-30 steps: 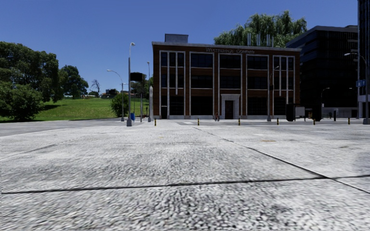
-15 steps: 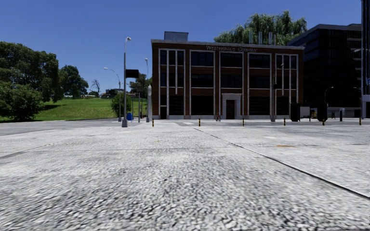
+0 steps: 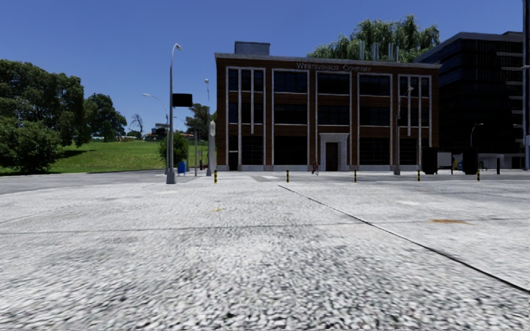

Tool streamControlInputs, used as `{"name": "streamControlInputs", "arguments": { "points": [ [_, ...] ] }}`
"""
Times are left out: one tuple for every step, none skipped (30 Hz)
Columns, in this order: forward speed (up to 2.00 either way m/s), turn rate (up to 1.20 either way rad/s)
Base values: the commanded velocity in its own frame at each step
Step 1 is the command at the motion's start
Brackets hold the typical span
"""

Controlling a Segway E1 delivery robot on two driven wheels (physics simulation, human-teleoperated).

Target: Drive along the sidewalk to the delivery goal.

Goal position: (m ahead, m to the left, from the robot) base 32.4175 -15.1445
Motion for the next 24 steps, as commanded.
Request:
{"name": "streamControlInputs", "arguments": {
  "points": [
    [2.00, 0.00],
    [2.00, 0.00],
    [2.00, 0.00],
    [2.00, 0.00],
    [2.00, 0.00],
    [2.00, 0.00],
    [2.00, 0.00],
    [2.00, 0.00],
    [2.00, 0.00],
    [2.00, 0.00],
    [2.00, 0.00],
    [2.00, 0.00],
    [2.00, 0.00],
    [2.00, 0.00],
    [2.00, 0.00],
    [2.00, 0.00],
    [2.00, 0.00],
    [2.00, 0.00],
    [2.00, 0.00],
    [2.00, 0.00],
    [2.00, 0.00],
    [2.00, 0.02],
    [2.00, 0.03],
    [2.00, 0.04]
  ]
}}
